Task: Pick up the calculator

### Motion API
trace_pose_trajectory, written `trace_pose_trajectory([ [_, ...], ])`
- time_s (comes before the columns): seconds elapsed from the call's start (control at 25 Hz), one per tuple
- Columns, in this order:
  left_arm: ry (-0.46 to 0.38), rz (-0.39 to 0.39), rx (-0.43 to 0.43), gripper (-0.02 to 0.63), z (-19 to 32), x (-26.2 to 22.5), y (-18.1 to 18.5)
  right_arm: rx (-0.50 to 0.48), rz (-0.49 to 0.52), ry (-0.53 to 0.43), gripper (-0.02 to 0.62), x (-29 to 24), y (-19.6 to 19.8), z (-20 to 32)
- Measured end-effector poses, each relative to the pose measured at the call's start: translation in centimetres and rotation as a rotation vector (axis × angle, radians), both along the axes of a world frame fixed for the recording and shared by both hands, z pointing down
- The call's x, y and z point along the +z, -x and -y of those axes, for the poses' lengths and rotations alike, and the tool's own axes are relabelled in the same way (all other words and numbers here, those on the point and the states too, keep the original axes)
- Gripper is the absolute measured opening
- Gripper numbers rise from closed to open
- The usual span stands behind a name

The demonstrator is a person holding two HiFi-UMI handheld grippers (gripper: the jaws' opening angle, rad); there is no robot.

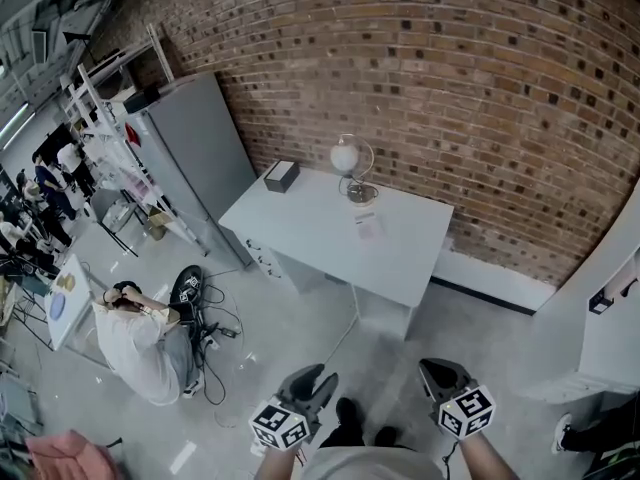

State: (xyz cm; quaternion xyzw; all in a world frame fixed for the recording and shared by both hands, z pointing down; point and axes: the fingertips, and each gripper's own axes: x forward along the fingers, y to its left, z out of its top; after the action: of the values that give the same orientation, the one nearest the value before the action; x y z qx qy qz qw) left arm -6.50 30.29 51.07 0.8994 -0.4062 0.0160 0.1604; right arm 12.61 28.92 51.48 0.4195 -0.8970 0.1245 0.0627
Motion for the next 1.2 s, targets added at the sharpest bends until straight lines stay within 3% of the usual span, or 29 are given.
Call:
trace_pose_trajectory([
  [0.56,0.008,-0.032,0.022,0.15,10.2,1.3,3.6,0.019,-0.069,0.039,0.012,2.1,3.2,9.3],
  [1.2,0.033,-0.014,0.179,0.15,23.4,3.3,8.6,0.12,-0.12,0.052,0.012,2.5,9.9,21.5],
])
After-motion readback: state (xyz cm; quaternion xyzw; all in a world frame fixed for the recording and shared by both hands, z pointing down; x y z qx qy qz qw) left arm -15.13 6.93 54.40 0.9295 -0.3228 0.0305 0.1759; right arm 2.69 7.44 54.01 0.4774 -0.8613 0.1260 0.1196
